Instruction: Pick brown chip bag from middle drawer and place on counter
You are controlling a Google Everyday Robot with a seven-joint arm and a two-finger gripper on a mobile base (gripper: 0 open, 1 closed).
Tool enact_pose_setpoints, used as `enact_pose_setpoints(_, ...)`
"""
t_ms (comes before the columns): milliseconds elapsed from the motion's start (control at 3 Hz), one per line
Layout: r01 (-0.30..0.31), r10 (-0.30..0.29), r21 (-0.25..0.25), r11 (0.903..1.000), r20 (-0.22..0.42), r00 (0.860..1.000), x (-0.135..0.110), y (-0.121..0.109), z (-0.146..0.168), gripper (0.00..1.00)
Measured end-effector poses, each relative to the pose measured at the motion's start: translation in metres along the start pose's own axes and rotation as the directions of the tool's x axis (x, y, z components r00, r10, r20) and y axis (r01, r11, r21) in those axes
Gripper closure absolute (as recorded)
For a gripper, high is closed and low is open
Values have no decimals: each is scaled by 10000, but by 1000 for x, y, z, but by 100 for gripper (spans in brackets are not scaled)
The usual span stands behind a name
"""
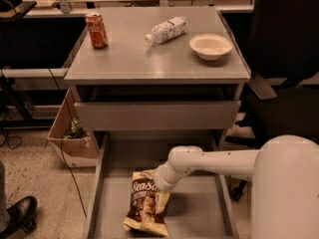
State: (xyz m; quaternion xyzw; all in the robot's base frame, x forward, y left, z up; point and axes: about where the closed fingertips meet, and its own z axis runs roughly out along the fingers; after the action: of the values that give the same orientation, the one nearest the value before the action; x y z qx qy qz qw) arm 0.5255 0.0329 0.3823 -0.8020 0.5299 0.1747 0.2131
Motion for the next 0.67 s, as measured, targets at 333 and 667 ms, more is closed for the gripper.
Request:
enact_pose_setpoints(333,235,-235,-61,9997,-4,9997,0,-2,3,42)
enact_pose_setpoints(667,238,-238,-61,9997,-5,9997,0,-2,3,65)
